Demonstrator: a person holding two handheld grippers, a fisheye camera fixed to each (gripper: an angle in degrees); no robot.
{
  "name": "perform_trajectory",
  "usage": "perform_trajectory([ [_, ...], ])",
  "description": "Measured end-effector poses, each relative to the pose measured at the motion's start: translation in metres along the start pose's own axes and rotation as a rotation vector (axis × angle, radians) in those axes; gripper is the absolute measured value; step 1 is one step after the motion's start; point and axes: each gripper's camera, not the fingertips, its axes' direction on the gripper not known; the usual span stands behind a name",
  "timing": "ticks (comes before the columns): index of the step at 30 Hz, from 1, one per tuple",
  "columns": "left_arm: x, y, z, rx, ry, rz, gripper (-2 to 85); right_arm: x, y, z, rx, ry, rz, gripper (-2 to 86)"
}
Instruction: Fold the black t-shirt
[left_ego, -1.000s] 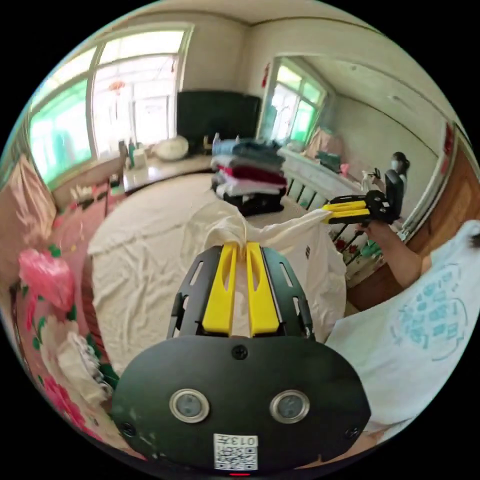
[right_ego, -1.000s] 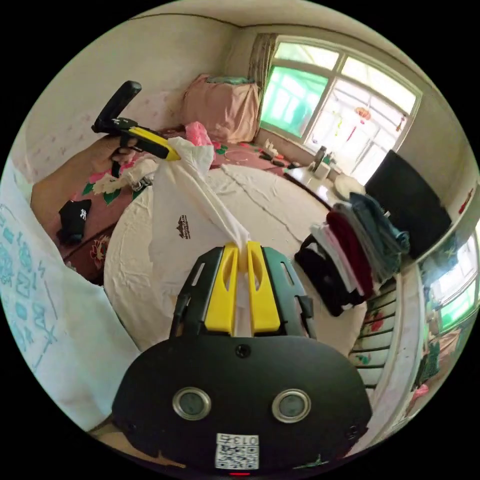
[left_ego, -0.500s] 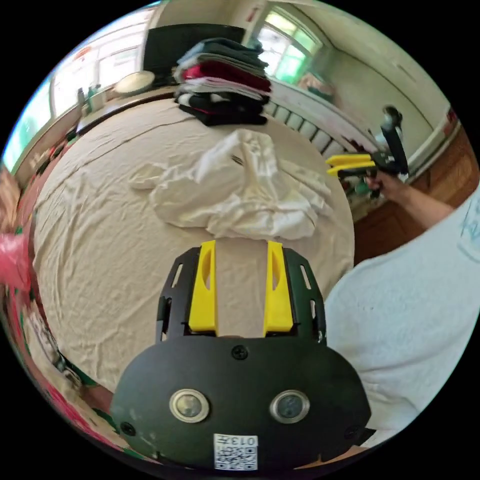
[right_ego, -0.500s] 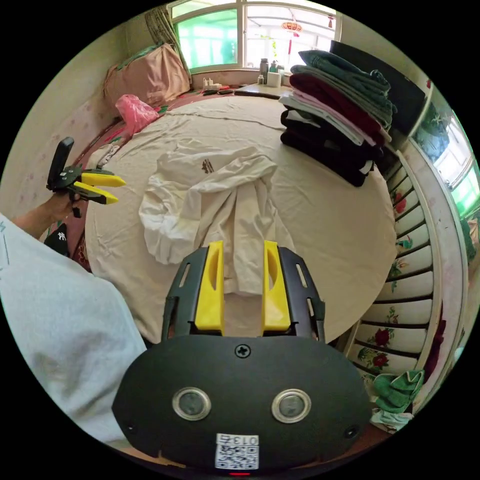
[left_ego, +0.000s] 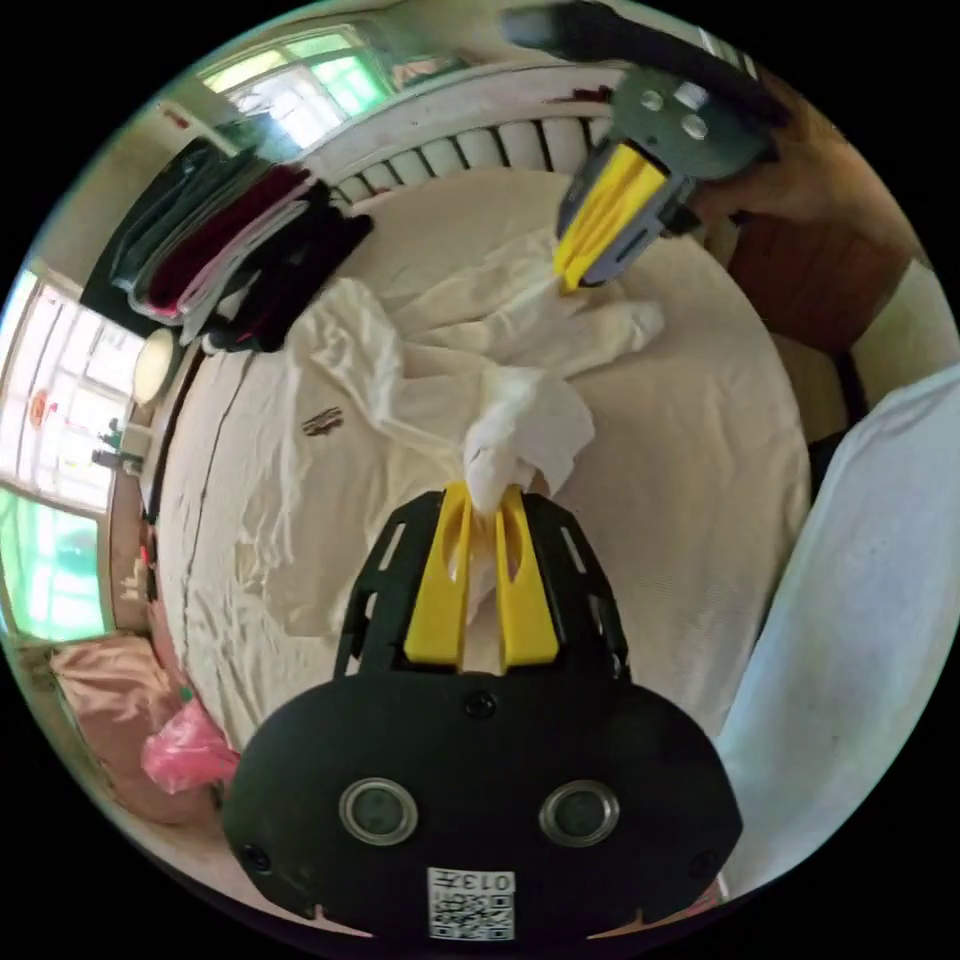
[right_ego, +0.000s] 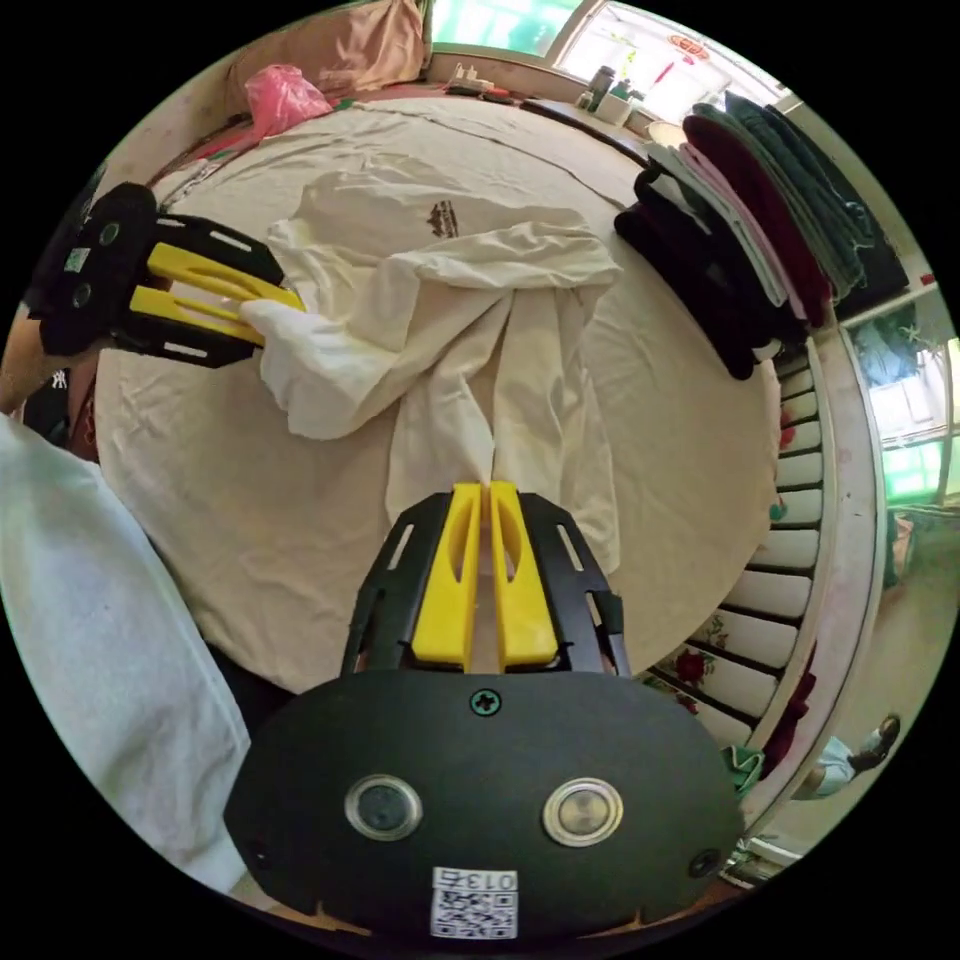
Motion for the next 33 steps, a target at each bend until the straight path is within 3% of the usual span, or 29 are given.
perform_trajectory([
  [6,-0.149,0.081,-0.127,0.392,0.146,-0.443,3.0,0.079,0.034,-0.109,0.272,0.121,0.244,1.0],
  [12,-0.198,0.166,-0.250,0.646,-0.003,-0.530,2.9,0.134,0.100,-0.220,0.625,0.250,0.465,0.9],
  [17,-0.220,0.211,-0.286,0.775,0.035,-0.649,3.2,0.142,0.131,-0.272,0.823,0.295,0.511,0.8],
  [20,-0.244,0.226,-0.259,0.674,0.142,-0.775,3.6,0.151,0.127,-0.269,0.780,0.252,0.489,0.8],
  [24,-0.271,0.244,-0.156,0.335,0.390,-0.982,5.4,0.165,0.102,-0.187,0.444,0.071,0.470,0.8],
  [28,-0.261,0.262,-0.099,0.218,0.452,-1.150,14.7,0.147,0.094,-0.102,0.175,-0.001,0.419,0.8],
  [31,-0.236,0.252,-0.105,0.150,0.363,-1.077,17.0,0.138,0.099,-0.091,0.147,-0.014,0.402,0.8],
  [33,-0.199,0.223,-0.117,0.094,0.260,-0.860,17.5,0.137,0.104,-0.093,0.153,-0.011,0.390,0.8],
])
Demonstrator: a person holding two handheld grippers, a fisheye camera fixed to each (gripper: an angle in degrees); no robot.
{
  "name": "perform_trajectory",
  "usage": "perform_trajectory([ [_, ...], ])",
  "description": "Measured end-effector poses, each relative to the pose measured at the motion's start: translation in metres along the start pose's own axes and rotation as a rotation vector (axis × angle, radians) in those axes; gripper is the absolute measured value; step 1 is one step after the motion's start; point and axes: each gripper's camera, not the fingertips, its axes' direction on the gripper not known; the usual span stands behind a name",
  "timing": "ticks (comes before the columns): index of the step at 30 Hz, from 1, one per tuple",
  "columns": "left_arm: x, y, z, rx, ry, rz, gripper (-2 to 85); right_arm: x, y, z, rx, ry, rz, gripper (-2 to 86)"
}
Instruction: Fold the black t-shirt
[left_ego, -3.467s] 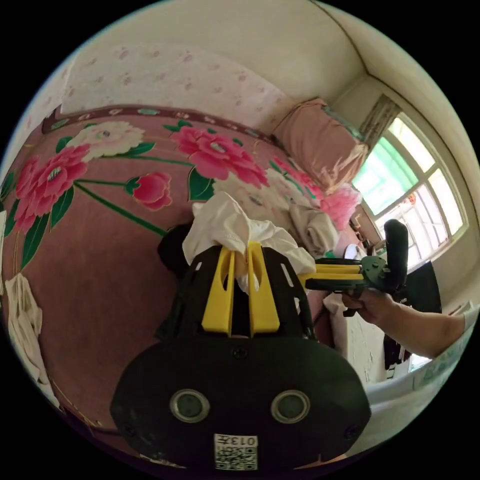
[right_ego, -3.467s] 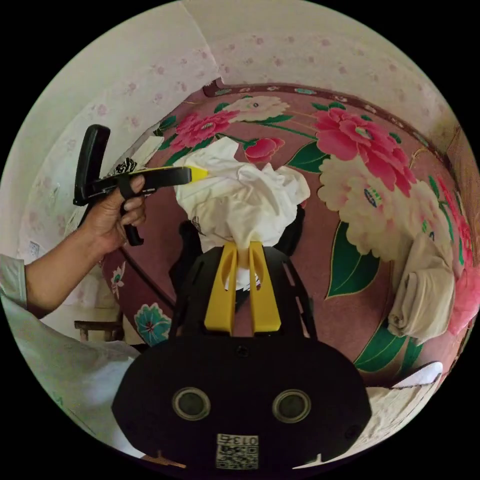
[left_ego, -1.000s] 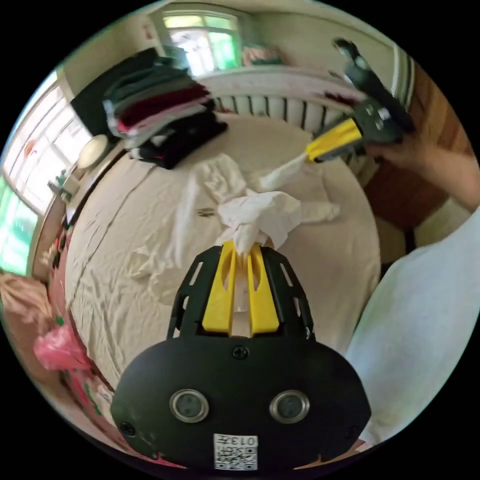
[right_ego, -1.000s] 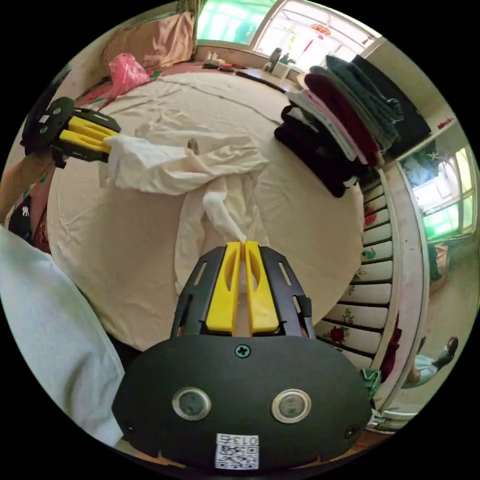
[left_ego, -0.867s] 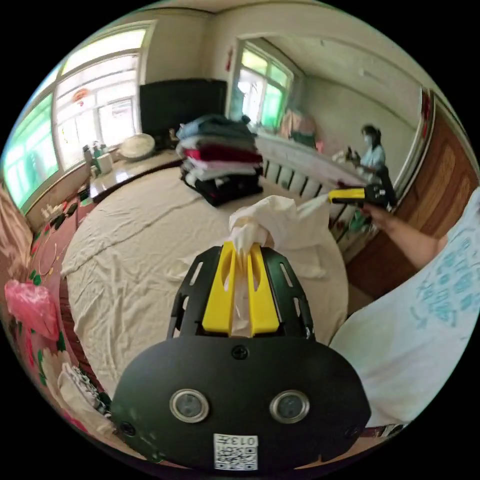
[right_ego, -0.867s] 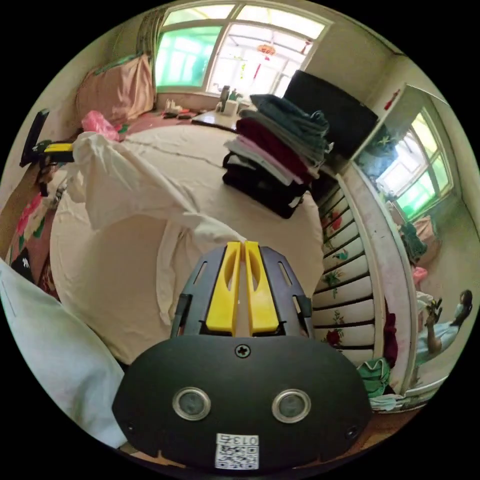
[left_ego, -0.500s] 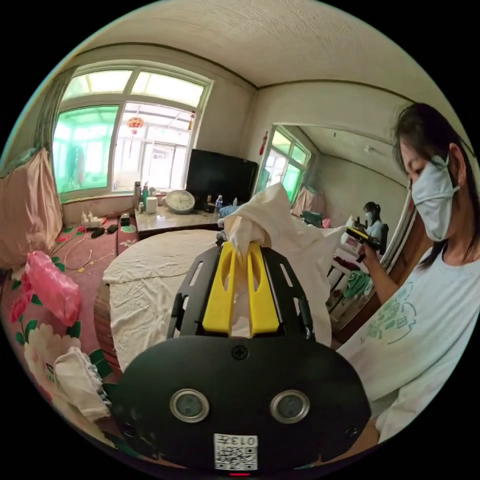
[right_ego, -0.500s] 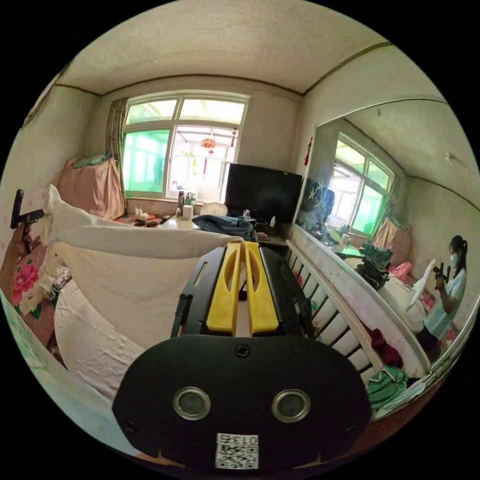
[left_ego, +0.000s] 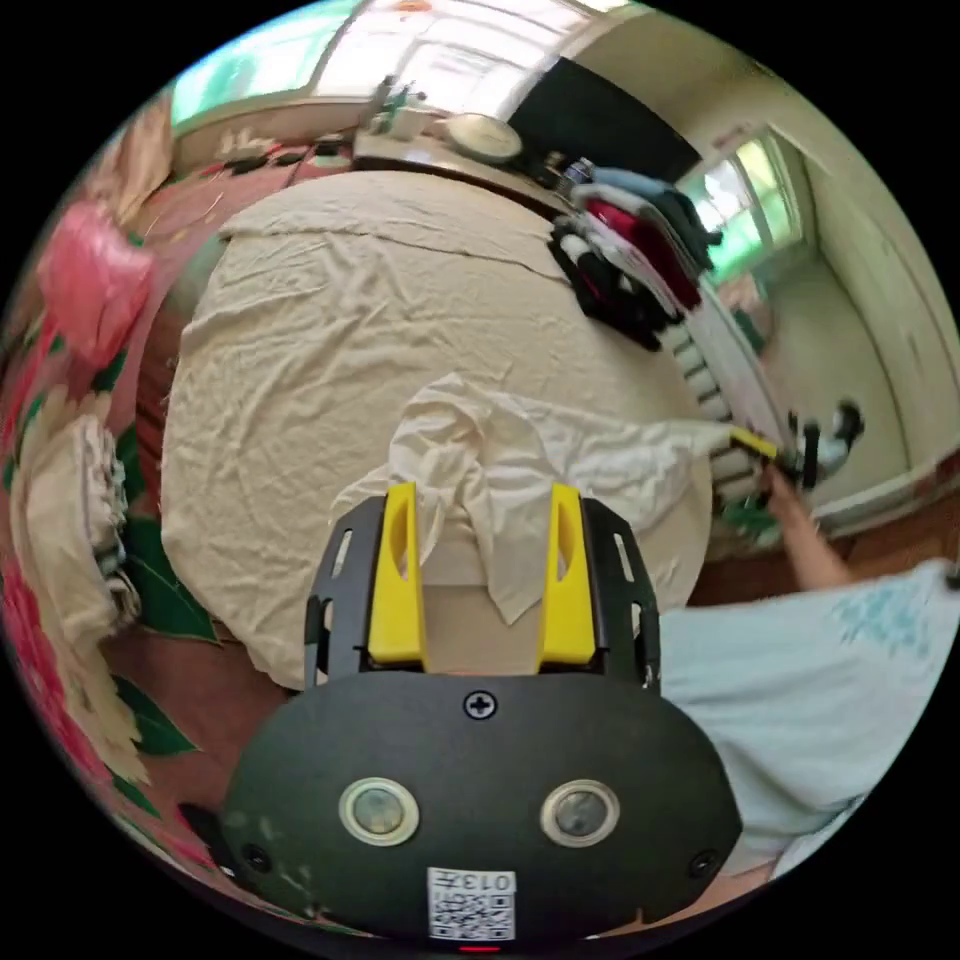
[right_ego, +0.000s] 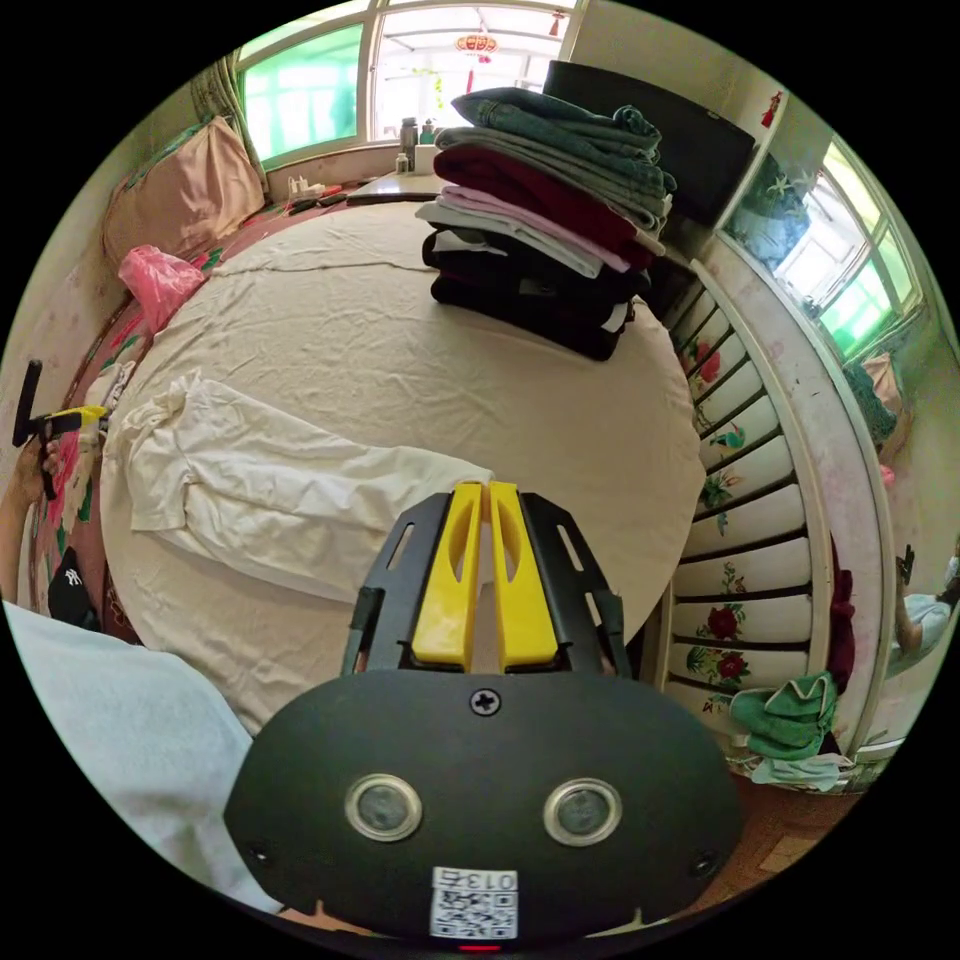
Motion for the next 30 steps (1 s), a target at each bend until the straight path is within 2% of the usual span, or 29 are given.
perform_trajectory([
  [1,0.016,0.004,0.003,-0.014,-0.036,0.072,17.6,0.003,0.002,-0.003,0.007,-0.002,0.002,0.8],
  [3,0.081,0.023,0.024,-0.134,-0.242,0.379,17.5,0.009,0.006,-0.007,0.018,-0.025,0.023,0.8],
  [6,0.134,0.057,0.050,-0.108,-0.521,0.586,16.2,0.019,0.013,-0.013,0.039,-0.050,0.056,0.8],
  [8,0.145,0.070,0.063,-0.089,-0.610,0.627,15.2,0.022,0.017,-0.016,0.038,-0.052,0.056,0.8],
  [10,0.140,0.072,0.073,-0.142,-0.588,0.566,15.9,0.024,0.022,-0.021,0.040,-0.047,0.044,0.8],
  [12,0.127,0.069,0.077,-0.219,-0.456,0.450,19.3,0.026,0.027,-0.026,0.051,-0.050,0.037,0.8],
  [15,0.124,0.071,0.076,-0.295,-0.339,0.430,21.4,0.031,0.035,-0.031,0.053,-0.057,0.044,0.8],
  [17,0.129,0.077,0.072,-0.300,-0.364,0.471,18.5,0.034,0.041,-0.034,0.054,-0.065,0.050,0.8],
  [19,0.133,0.084,0.067,-0.306,-0.410,0.509,10.9,0.038,0.050,-0.038,0.054,-0.070,0.056,0.8],
  [20,0.135,0.087,0.058,-0.297,-0.447,0.495,3.3,0.039,0.052,-0.040,0.053,-0.070,0.057,0.9],
  [26,0.115,0.098,-0.024,-0.177,-0.316,0.400,1.1,0.049,0.074,-0.066,0.097,-0.076,0.057,0.9],
  [28,0.106,0.101,-0.060,-0.081,-0.310,0.349,0.8,0.052,0.082,-0.081,0.128,-0.083,0.056,0.9],
  [30,0.092,0.106,-0.115,0.098,-0.248,0.247,0.7,0.054,0.087,-0.098,0.182,-0.092,0.052,0.9],
])
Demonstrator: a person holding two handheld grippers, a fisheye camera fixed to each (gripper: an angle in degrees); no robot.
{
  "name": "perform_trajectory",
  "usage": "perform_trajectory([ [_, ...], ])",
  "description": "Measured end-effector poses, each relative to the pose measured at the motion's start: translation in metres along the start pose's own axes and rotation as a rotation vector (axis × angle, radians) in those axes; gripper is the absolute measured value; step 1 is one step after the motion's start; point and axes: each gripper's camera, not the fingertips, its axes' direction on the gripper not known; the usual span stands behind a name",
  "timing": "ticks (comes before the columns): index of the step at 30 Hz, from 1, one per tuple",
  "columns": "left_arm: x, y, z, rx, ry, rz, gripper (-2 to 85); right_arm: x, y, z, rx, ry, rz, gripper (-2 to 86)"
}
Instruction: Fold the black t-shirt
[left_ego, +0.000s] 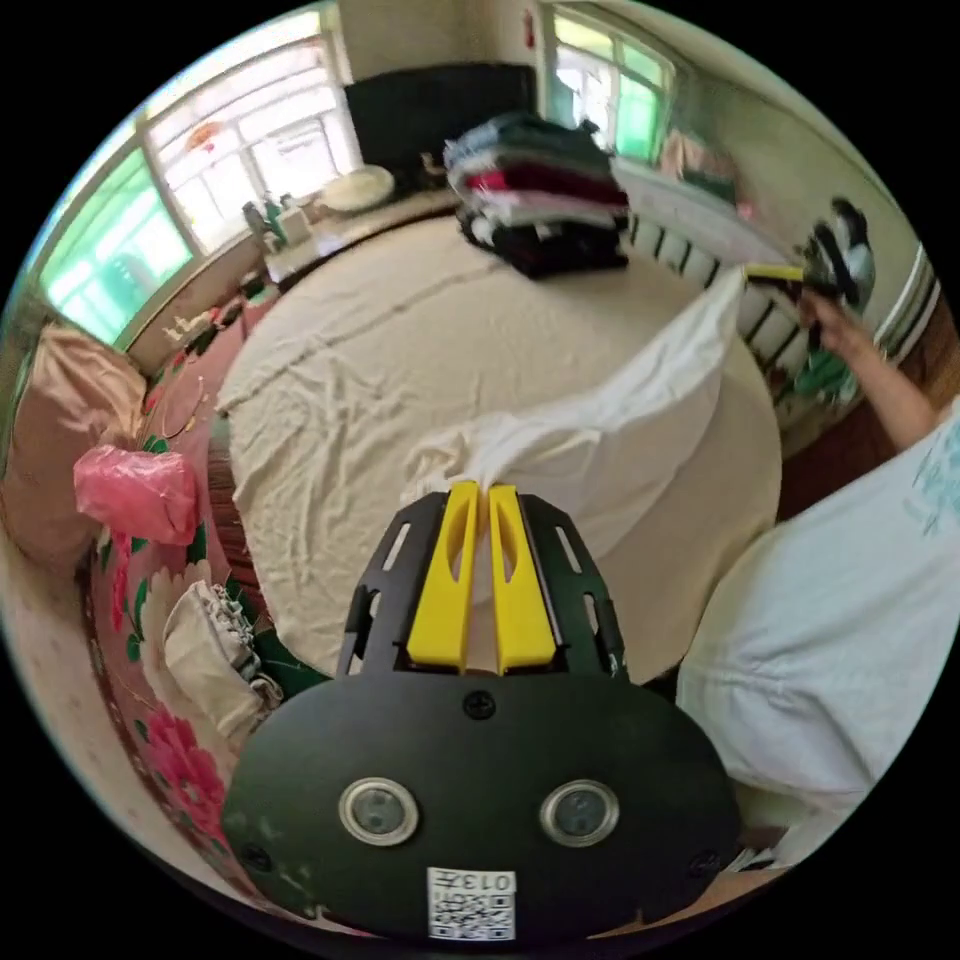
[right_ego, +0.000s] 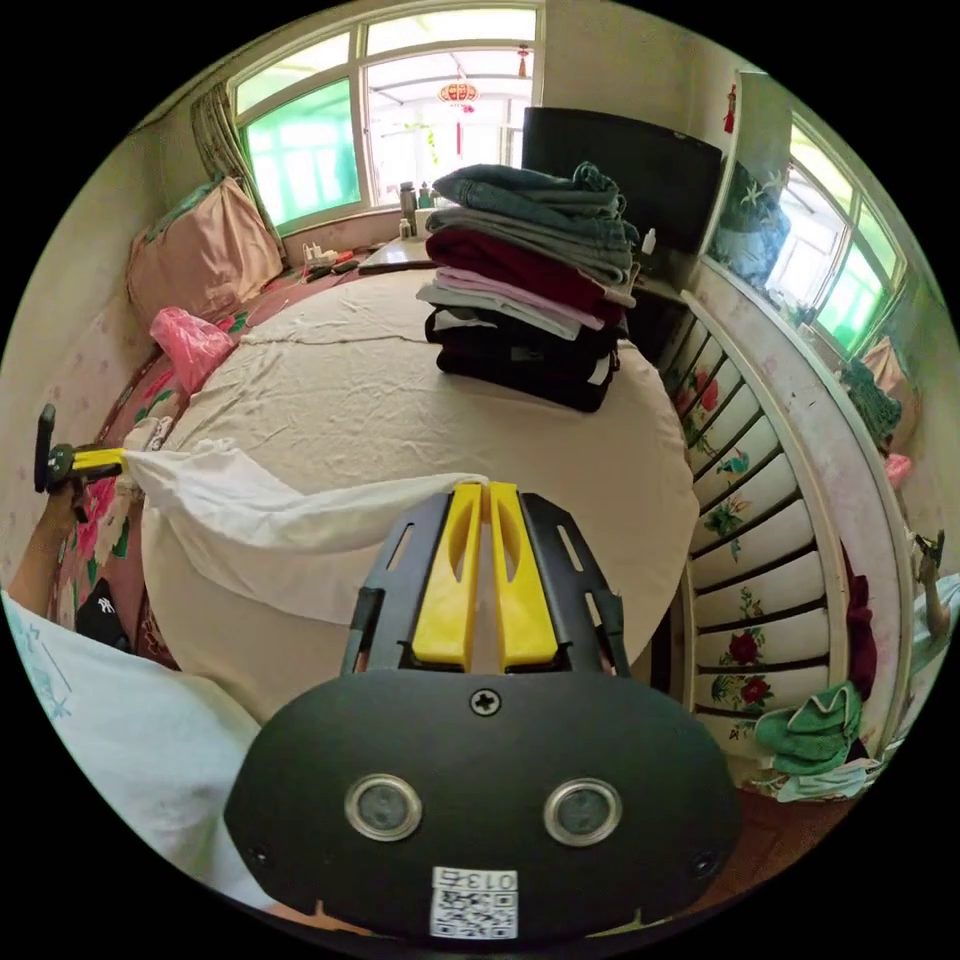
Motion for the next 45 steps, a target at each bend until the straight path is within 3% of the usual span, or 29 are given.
perform_trajectory([
  [6,-0.030,0.018,-0.150,0.506,-0.037,-0.100,0.5,-0.004,-0.014,-0.091,0.301,0.019,-0.040,0.8],
  [9,-0.021,0.024,-0.198,0.554,-0.209,-0.066,0.5,-0.010,-0.020,-0.130,0.398,0.020,-0.066,0.8],
  [10,-0.017,0.029,-0.209,0.602,-0.222,-0.051,0.5,-0.018,-0.014,-0.153,0.498,0.045,-0.117,0.8],
  [13,-0.006,0.052,-0.245,0.708,-0.270,-0.059,0.5,-0.031,-0.010,-0.179,0.540,0.161,-0.145,0.8],
  [21,0.030,0.142,-0.321,1.000,-0.307,-0.084,0.5,-0.042,0.039,-0.252,0.770,0.151,-0.210,0.7],
  [27,0.063,0.173,-0.375,1.108,-0.418,-0.011,0.5,-0.043,0.071,-0.307,0.910,0.170,-0.256,0.7],
  [33,0.063,0.161,-0.405,1.132,-0.406,0.015,0.5,-0.035,0.075,-0.350,0.995,0.161,-0.236,0.8],
  [37,0.048,0.128,-0.392,1.054,-0.405,0.017,0.6,-0.024,0.051,-0.339,0.928,0.123,-0.215,0.8],
  [42,-0.021,0.050,-0.308,0.760,-0.228,-0.054,0.6,-0.002,-0.008,-0.269,0.720,0.044,-0.188,0.8],
  [45,-0.062,0.008,-0.223,0.546,-0.221,-0.148,0.6,0.012,-0.051,-0.195,0.551,-0.041,-0.188,0.9],
])
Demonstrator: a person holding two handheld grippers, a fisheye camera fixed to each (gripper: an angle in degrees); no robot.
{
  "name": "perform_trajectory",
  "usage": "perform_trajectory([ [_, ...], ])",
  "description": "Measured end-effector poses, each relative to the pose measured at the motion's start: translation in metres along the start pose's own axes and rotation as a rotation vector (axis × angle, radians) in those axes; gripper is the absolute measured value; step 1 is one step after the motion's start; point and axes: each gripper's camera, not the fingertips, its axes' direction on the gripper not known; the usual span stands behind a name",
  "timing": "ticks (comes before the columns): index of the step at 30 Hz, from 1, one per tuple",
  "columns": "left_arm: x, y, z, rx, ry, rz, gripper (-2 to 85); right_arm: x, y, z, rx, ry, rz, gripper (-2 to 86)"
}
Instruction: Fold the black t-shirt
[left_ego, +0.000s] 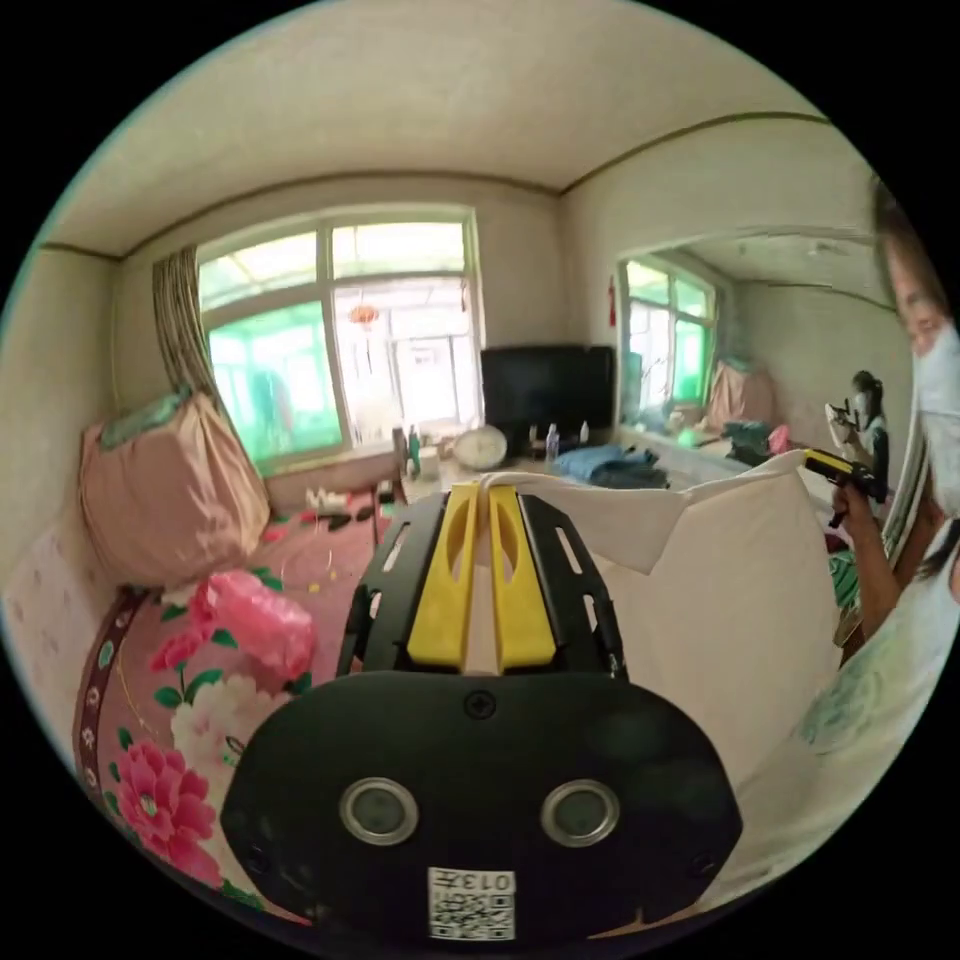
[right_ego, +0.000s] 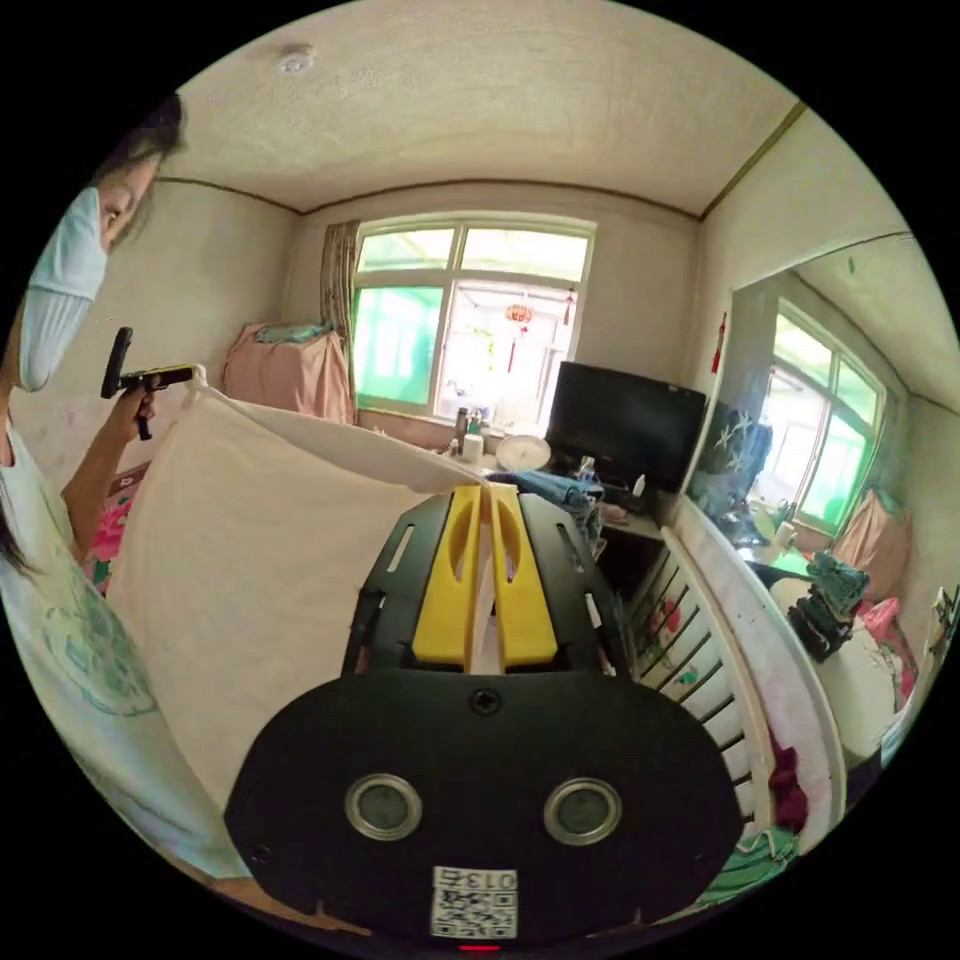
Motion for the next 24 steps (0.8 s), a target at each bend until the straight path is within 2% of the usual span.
perform_trajectory([
  [4,-0.007,0.031,0.133,-0.278,-0.045,0.009,0.6,0.018,0.027,0.143,-0.298,-0.069,0.033,0.9],
  [6,-0.012,0.062,0.214,-0.437,-0.026,-0.002,0.5,0.023,0.047,0.201,-0.385,-0.082,0.031,1.0],
  [9,-0.021,0.097,0.292,-0.561,0.026,-0.084,0.5,0.036,0.077,0.286,-0.551,-0.098,0.097,1.0],
  [13,-0.033,0.119,0.353,-0.648,0.069,-0.194,0.5,0.055,0.098,0.367,-0.709,-0.104,0.191,1.0],
  [24,-0.058,0.089,0.466,-0.678,0.049,-0.196,0.8,0.086,0.067,0.478,-0.788,-0.058,0.181,1.1],
])
